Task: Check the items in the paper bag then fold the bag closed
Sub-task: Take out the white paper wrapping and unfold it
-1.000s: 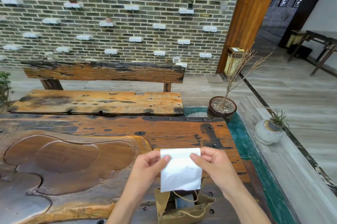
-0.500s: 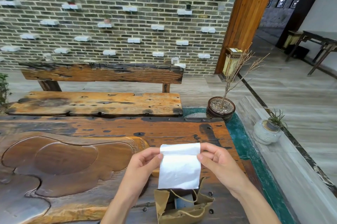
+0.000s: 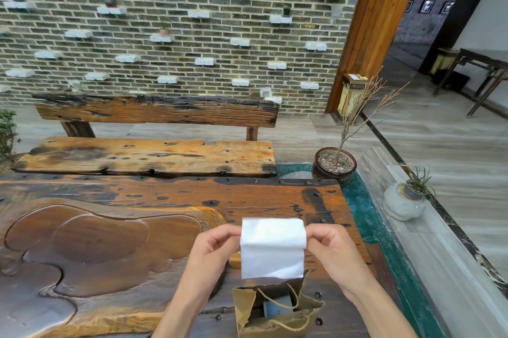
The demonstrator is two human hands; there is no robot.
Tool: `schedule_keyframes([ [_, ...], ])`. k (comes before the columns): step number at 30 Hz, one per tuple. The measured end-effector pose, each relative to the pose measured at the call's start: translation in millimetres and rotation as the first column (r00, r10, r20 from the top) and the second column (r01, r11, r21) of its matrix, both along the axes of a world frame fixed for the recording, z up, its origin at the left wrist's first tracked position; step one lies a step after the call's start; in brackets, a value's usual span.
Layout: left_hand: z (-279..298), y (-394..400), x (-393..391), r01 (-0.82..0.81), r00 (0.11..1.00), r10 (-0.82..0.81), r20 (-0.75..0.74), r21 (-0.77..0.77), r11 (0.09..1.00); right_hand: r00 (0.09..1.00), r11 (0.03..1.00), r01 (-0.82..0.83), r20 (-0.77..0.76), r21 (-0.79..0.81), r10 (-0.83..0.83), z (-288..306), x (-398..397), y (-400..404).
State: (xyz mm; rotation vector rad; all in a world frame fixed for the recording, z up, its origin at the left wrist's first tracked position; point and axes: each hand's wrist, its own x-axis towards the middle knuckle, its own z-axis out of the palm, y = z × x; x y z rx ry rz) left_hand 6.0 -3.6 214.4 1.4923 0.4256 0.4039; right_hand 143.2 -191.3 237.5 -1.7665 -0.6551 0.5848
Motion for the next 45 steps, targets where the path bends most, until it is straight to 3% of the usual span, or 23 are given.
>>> schedule_keyframes([
  [5, -2, -1, 0, -0.022, 1.0, 0.022, -0.001, 0.053, 0.998, 0.999, 0.998, 0.047, 0.013, -0.045, -0.046, -2, -1, -1],
  [9, -3, -2, 1, -0.053, 0.997, 0.045, 0.061, 0.132, 0.99, 0.969, 0.994, 0.108, -0.228, 0.023, -0.1, -6, -3, 4],
  [11, -5, -2, 2, -0.047, 0.997, 0.037, 0.068, 0.15, 0.988, 0.954, 0.992, 0.126, -0.277, 0.021, -0.115, -7, -4, 7],
  [16, -7, -2, 3, -0.037, 0.997, 0.029, 0.066, 0.123, 0.992, 0.98, 0.993, 0.102, -0.166, -0.059, -0.11, -6, -11, 10],
  [21, -10, -7, 9, -0.087, 0.991, 0.108, 0.077, -0.238, 0.967, 0.984, 0.993, 0.112, -0.138, -0.029, -0.115, -4, -13, 11],
  [26, -11, -16, 14, -0.088, 0.996, 0.092, 0.017, -0.165, 0.982, 0.986, 0.992, 0.121, -0.117, 0.041, -0.116, -4, -14, 13],
  [35, -1, -33, 25, -0.215, 0.969, 0.236, 0.066, -0.232, 0.949, 0.951, 0.939, 0.291, -0.165, 0.186, -0.262, -5, -33, 37],
  [42, 8, -34, 27, -0.204, 0.972, 0.23, 0.054, -0.3, 0.932, 0.949, 0.91, 0.316, -0.099, 0.267, -0.3, -1, -35, 47],
  [45, 14, -38, 31, -0.244, 0.962, 0.263, 0.07, -0.209, 0.947, 0.94, 0.898, 0.335, -0.031, 0.287, -0.341, -3, -36, 49],
])
